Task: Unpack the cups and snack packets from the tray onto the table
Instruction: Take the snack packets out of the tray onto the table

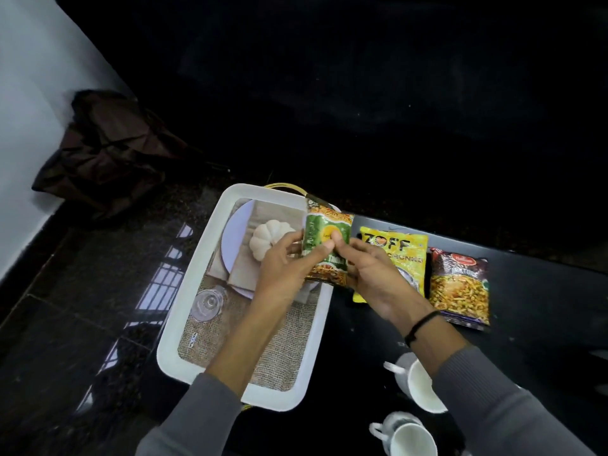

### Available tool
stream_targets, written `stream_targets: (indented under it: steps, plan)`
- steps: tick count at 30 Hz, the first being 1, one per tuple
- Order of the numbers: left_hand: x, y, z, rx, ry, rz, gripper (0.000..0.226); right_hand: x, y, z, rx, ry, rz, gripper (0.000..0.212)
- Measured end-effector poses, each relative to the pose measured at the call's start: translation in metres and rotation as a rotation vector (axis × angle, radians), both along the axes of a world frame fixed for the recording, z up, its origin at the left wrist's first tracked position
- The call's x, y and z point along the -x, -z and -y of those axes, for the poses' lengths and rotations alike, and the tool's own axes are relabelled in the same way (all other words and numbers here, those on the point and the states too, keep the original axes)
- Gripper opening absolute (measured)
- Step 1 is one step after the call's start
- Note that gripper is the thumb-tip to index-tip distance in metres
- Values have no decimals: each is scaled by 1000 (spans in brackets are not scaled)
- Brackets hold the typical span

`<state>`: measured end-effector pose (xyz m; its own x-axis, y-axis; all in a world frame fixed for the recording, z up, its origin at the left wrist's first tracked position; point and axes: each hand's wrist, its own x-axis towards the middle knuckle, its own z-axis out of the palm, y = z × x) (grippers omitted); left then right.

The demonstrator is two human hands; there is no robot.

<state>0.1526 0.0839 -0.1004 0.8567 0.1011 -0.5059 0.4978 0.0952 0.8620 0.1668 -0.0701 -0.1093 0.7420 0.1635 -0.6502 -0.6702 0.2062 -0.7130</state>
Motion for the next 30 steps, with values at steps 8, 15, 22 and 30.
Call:
stream_targets:
  steps: [8,15,22,30]
  plan:
    - [2,-9,105,-279,306,185,43,24,-9,100,-28,171,45,48]
    - [9,0,171,-440,578,136,37,58,1,185,456,481,109,44]
    - [10,13,187,-772,652,248,30,76,23,235,826,323,-26,55]
    - [12,31,170,-1123,902,239,59,79,24,219,1353,-82,321,57]
